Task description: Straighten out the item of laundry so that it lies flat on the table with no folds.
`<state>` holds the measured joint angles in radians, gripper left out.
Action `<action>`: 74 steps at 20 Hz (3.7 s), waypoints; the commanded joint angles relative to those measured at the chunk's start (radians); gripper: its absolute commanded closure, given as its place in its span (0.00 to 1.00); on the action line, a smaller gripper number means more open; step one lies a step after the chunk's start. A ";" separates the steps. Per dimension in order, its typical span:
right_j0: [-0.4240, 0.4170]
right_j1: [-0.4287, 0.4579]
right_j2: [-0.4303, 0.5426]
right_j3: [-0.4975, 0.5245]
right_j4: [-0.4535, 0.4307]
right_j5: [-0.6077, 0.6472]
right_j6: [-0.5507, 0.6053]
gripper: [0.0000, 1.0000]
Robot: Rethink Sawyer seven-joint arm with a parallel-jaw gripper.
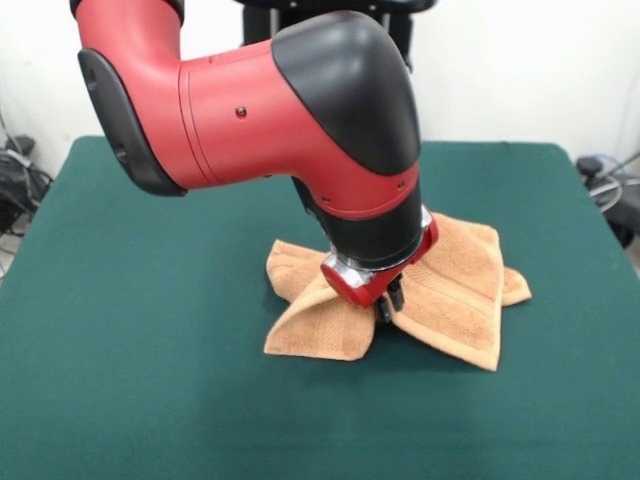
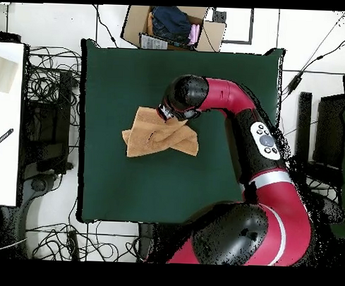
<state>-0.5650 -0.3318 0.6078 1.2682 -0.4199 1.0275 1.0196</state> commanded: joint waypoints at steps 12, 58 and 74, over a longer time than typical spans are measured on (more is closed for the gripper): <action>0.024 -0.009 -0.030 -0.037 0.028 -0.195 0.178 1.00; 0.008 0.018 0.011 -0.043 0.051 -0.367 0.094 1.00; 0.010 0.013 0.002 -0.031 0.055 -0.369 0.105 1.00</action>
<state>-0.5597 -0.3464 0.6078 1.2644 -0.3857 0.7304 1.0196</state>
